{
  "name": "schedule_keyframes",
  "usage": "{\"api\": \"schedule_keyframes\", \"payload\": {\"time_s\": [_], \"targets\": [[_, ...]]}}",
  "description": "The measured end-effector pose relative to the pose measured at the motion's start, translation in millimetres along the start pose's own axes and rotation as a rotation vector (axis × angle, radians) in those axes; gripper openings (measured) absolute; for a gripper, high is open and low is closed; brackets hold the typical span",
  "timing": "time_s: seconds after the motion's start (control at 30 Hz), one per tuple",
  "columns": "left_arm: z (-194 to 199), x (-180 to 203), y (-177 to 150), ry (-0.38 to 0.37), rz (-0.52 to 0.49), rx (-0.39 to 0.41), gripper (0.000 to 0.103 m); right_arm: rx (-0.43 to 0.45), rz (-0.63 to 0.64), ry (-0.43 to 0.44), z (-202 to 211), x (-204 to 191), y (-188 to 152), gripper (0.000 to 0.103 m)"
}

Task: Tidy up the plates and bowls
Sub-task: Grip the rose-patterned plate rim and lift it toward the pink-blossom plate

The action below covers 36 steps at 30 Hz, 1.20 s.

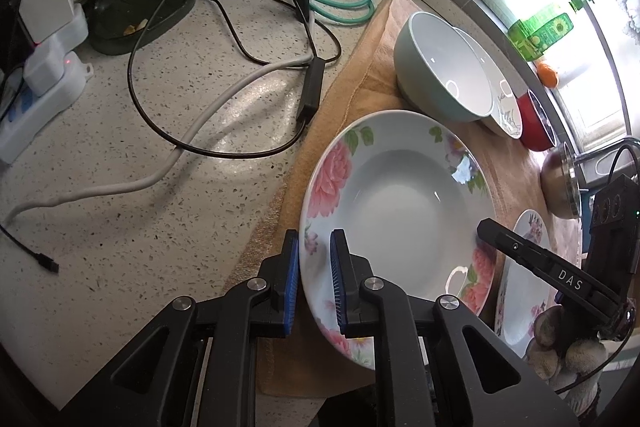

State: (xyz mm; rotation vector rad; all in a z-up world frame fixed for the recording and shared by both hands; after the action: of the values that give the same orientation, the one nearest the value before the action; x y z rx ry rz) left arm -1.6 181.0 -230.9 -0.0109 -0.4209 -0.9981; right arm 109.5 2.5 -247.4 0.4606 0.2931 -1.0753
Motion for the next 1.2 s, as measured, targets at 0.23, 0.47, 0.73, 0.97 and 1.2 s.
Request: {"api": "schedule_keyframes", "payload": {"time_s": [0.23,0.47,0.73,0.97,1.2], "targets": [[1.4,0.6,0.5,0.005,-0.001,0.003,0.013,0.001,0.004,-0.004,-0.4,-0.9,-0.6,0.014],[4.6,0.6,1.2,0.008,0.006,0.008,0.013,0.007,-0.003,0.013,3.4,-0.9,-2.7,0.014],[11.7,6.7,1.1,0.004,-0.005,0.021,0.013,0.026,0.000,0.022,16.1,-1.5,-4.3,0.014],[15.6,18.0,-1.2,-0.009,-0.020,0.023,0.013,0.038,-0.015,0.026,27.4,4.1,-8.4,0.014],[19.1,37.4,-1.2,-0.031,-0.051,0.031,0.013,0.072,-0.043,0.028,47.5,16.1,-12.9,0.014]]}}
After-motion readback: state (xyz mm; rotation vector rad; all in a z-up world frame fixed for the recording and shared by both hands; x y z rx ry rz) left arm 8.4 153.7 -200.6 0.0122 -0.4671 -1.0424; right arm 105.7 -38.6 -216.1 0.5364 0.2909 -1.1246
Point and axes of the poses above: each gripper's, at about its wrist camera, not at the fingertips, and z roughly against the way its jaws point, x to its right, y to its top, the point moved 6 cm from there along -z, roughly the way its jaws point, and after that the axes turned 6 degrees about -x, right-handed, at the moved point
